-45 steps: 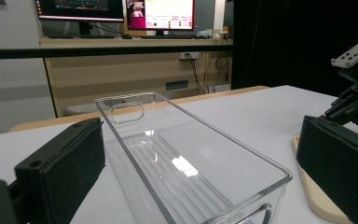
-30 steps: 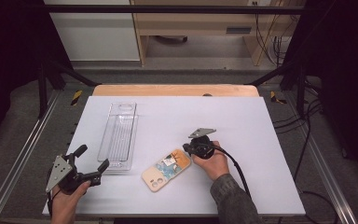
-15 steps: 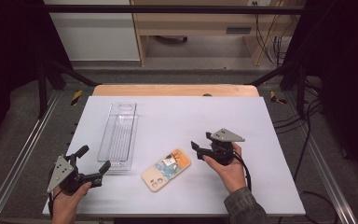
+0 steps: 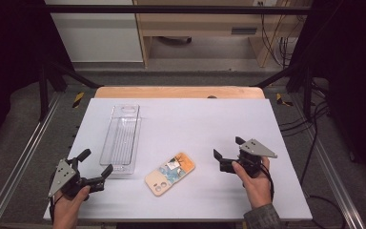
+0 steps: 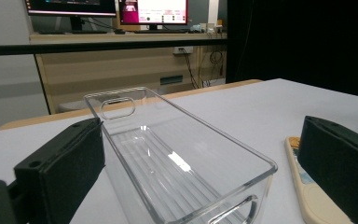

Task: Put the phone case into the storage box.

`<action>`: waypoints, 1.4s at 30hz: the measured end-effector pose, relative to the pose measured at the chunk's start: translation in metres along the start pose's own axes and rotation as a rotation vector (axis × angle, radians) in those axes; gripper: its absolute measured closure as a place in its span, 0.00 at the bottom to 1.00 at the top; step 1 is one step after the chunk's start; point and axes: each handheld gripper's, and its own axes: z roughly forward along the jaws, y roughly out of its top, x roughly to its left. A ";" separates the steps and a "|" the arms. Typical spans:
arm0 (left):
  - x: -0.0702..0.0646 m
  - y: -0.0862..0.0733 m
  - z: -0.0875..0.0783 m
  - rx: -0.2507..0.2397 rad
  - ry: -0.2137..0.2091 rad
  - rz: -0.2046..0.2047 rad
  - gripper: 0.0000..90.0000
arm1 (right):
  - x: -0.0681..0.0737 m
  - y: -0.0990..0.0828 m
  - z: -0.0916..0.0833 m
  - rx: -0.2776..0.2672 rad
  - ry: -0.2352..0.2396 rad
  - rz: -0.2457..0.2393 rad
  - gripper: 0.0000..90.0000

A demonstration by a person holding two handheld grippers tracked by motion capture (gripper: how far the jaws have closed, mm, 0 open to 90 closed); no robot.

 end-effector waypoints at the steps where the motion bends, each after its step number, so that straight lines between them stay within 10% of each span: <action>1: -0.001 0.000 0.000 0.001 -0.005 0.003 0.01 | -0.002 -0.002 -0.003 -0.006 -0.009 0.000 0.05; 19: -0.006 0.019 -0.008 0.014 -0.029 0.027 0.01 | -0.025 -0.035 -0.050 -0.159 -0.095 -0.058 0.05; 27: -0.021 0.036 0.002 0.080 -0.027 0.050 0.01 | -0.022 -0.042 -0.053 -0.175 -0.049 -0.037 0.02; 42: -0.070 0.048 0.034 0.176 -0.190 0.065 0.01 | -0.014 -0.043 -0.047 -0.167 -0.021 -0.055 0.02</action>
